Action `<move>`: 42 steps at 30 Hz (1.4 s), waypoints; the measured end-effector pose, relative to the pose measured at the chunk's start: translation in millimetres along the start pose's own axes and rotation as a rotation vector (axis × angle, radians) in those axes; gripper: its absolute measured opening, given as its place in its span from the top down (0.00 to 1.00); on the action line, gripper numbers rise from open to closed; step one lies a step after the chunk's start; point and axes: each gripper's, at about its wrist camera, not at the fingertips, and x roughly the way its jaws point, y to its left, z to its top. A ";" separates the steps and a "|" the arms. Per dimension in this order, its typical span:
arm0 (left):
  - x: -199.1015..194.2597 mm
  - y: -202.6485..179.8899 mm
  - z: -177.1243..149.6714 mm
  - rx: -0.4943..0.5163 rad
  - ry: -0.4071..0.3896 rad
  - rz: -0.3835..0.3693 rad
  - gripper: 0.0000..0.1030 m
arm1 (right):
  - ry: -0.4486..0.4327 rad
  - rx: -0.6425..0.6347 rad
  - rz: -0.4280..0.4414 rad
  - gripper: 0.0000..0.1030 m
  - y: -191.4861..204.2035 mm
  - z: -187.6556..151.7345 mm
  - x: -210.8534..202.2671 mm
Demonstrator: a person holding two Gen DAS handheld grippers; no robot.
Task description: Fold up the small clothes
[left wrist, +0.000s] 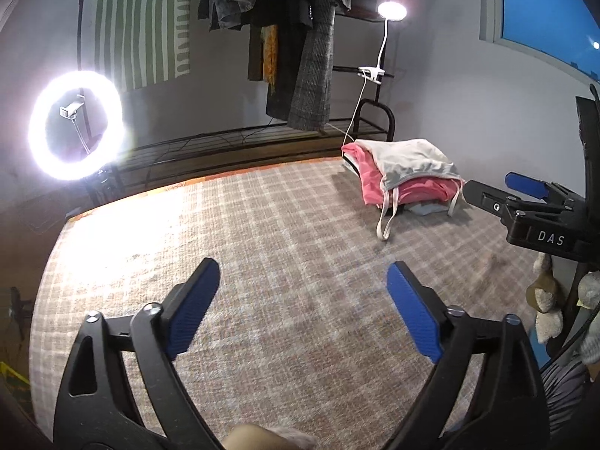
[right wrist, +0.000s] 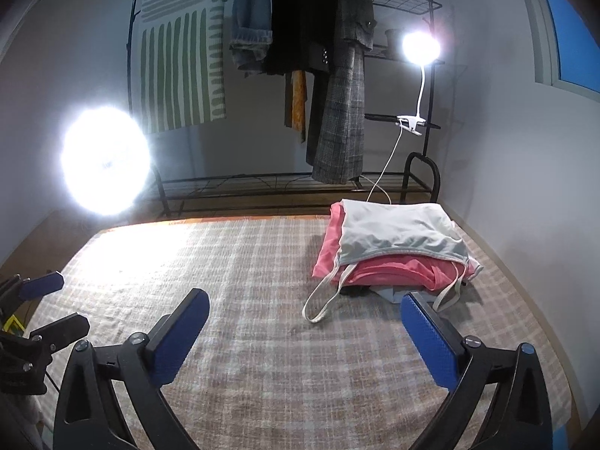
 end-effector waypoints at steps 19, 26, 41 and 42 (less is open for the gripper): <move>-14.0 2.8 3.1 -0.016 -0.053 0.038 0.00 | -0.013 0.024 -0.006 0.00 -5.2 0.3 -1.9; -18.9 1.4 6.0 0.000 -0.075 0.038 0.00 | -0.022 0.025 -0.011 0.00 -2.5 0.0 -4.9; -17.9 -2.6 4.8 0.015 -0.068 0.028 0.00 | -0.020 0.030 -0.010 0.00 -2.2 -1.1 -6.2; -18.2 -1.8 4.5 0.016 -0.067 0.026 0.00 | -0.019 0.031 -0.009 0.00 -2.4 -1.0 -6.1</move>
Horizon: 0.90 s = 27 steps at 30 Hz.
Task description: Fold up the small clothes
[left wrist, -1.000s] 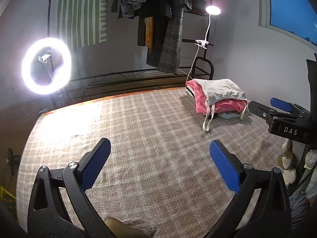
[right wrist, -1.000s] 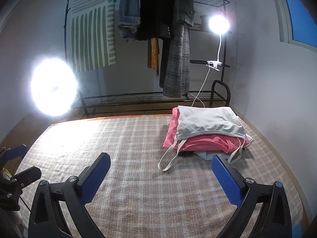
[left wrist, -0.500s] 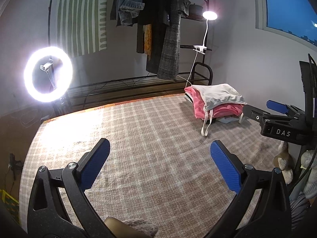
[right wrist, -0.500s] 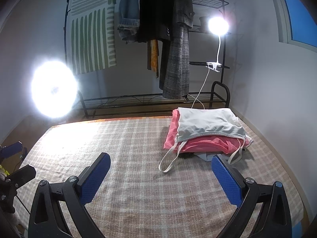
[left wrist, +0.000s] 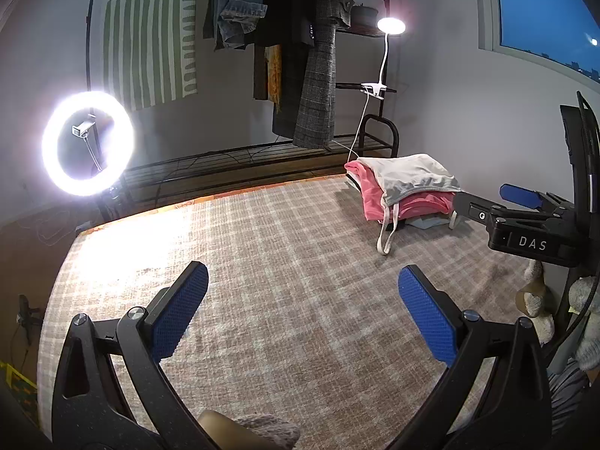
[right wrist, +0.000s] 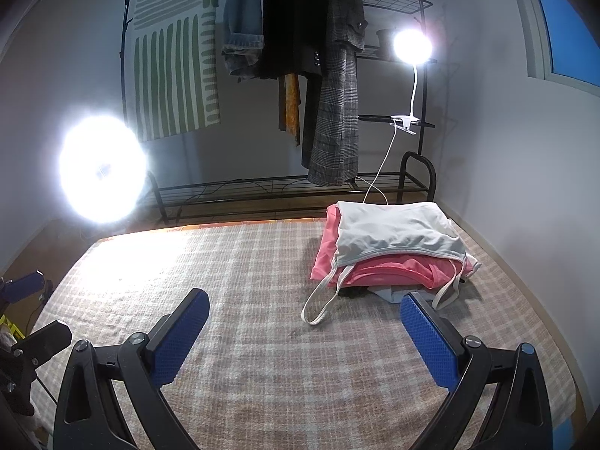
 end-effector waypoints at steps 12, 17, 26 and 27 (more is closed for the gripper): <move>-0.9 -0.2 0.0 -0.001 -0.001 -0.001 0.00 | 0.001 0.001 0.001 0.00 -1.2 0.1 0.2; -1.5 0.0 0.9 0.000 -0.003 -0.004 0.00 | 0.002 0.002 0.005 0.00 -3.2 1.0 1.4; -1.7 -2.2 0.4 -0.001 -0.001 -0.001 0.00 | 0.005 0.011 -0.001 0.00 1.5 -3.0 -1.0; -1.8 -2.6 0.6 -0.001 -0.002 0.000 0.00 | 0.005 0.011 -0.002 0.00 1.5 -2.9 -1.0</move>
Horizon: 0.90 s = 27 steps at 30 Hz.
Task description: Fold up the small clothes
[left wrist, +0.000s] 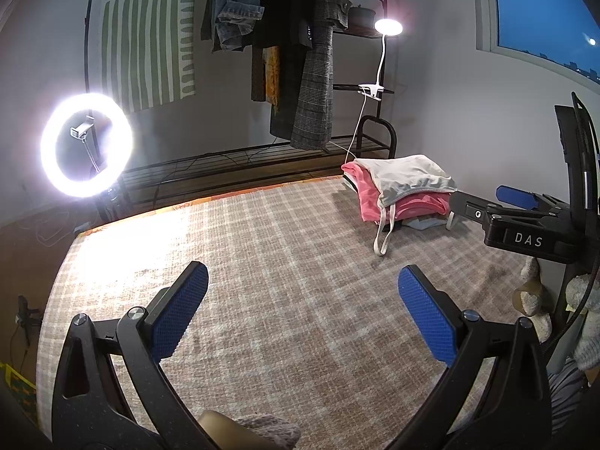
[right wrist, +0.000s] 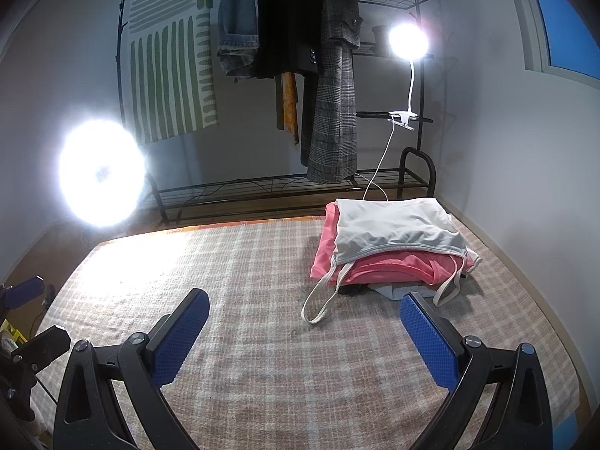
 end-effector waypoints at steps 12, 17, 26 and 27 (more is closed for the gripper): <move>-0.1 -0.6 1.1 0.004 0.000 -0.004 0.00 | 0.000 0.005 -0.005 0.00 1.9 -1.1 -1.3; 0.1 -1.1 0.8 0.004 0.000 -0.003 0.00 | 0.001 0.005 -0.006 0.00 2.1 -1.2 -1.6; 0.0 -1.5 0.7 0.004 -0.003 0.005 0.00 | 0.001 0.008 -0.008 0.00 2.8 -1.7 -2.0; -1.4 -1.2 0.7 0.006 -0.006 0.005 0.00 | 0.001 0.008 -0.008 0.00 2.8 -1.7 -2.1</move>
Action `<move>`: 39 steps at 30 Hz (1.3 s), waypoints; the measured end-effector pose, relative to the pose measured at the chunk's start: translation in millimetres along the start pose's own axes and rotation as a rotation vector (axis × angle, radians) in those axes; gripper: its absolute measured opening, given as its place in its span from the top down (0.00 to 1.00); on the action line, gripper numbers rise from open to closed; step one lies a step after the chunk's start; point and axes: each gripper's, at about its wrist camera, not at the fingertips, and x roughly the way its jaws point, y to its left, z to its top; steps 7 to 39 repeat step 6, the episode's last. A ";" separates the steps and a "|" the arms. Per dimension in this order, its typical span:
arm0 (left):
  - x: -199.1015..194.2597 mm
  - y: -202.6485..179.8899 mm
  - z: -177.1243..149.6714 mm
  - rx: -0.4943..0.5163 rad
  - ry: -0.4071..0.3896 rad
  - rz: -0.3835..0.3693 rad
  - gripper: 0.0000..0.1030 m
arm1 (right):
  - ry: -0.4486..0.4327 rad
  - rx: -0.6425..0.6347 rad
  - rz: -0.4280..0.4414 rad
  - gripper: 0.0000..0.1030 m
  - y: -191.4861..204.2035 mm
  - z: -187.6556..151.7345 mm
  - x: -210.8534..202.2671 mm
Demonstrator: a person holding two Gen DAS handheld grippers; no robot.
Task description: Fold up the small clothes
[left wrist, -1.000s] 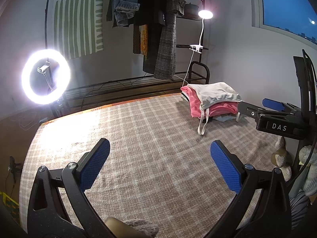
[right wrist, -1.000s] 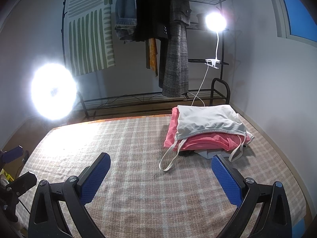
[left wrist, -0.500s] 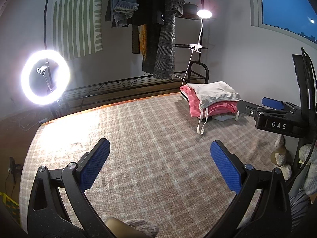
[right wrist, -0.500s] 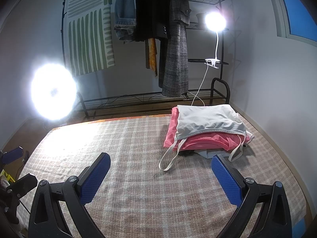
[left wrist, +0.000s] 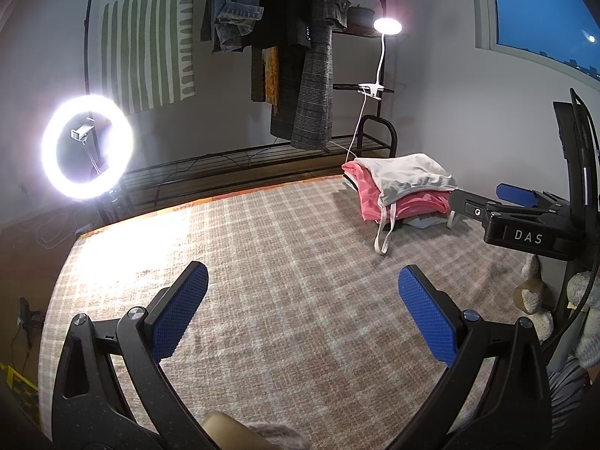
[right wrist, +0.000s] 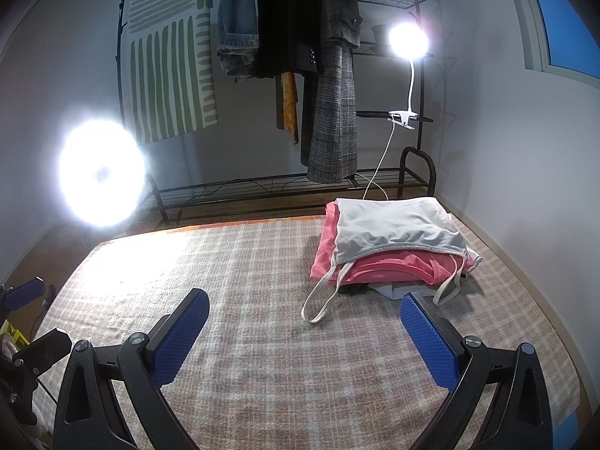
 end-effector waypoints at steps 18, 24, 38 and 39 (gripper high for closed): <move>-3.4 -0.1 -2.0 0.016 -0.015 0.001 0.00 | 0.000 0.002 0.000 0.00 1.4 -1.0 -0.9; -3.4 -0.1 -2.0 0.016 -0.015 0.001 0.00 | 0.000 0.002 0.000 0.00 1.4 -1.0 -0.9; -3.4 -0.1 -2.0 0.016 -0.015 0.001 0.00 | 0.000 0.002 0.000 0.00 1.4 -1.0 -0.9; -3.4 -0.1 -2.0 0.016 -0.015 0.001 0.00 | 0.000 0.002 0.000 0.00 1.4 -1.0 -0.9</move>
